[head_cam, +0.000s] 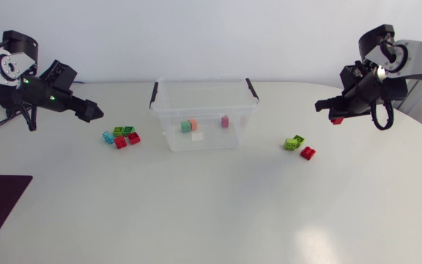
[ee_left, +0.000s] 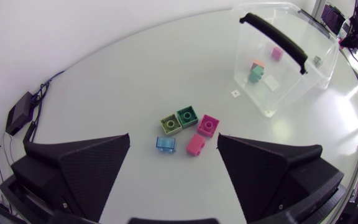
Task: Pick up the duplo bricks and place them in the container
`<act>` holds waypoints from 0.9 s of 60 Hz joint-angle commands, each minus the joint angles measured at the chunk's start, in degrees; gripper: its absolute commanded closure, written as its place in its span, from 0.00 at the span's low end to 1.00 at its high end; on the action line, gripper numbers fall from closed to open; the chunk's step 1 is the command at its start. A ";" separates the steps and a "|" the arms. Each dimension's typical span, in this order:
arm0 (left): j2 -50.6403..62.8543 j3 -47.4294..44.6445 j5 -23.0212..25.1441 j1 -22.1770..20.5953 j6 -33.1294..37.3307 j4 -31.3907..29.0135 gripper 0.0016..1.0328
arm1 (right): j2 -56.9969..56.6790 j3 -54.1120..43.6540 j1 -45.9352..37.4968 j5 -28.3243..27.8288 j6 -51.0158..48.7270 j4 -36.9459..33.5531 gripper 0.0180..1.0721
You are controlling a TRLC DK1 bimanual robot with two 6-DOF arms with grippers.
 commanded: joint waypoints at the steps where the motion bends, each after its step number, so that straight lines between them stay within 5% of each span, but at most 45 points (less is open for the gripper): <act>1: 4.43 -0.14 0.52 1.26 2.69 0.47 0.05 | -2.63 -1.16 2.69 0.23 0.70 -1.91 0.72; 40: 20.43 9.62 0.52 0.91 7.87 1.08 0.06 | -3.51 10.71 18.78 0.23 5.27 -4.02 0.72; 54: 23.86 11.91 0.52 0.55 7.70 1.96 0.16 | 0.97 15.63 22.21 0.40 6.68 -3.40 0.72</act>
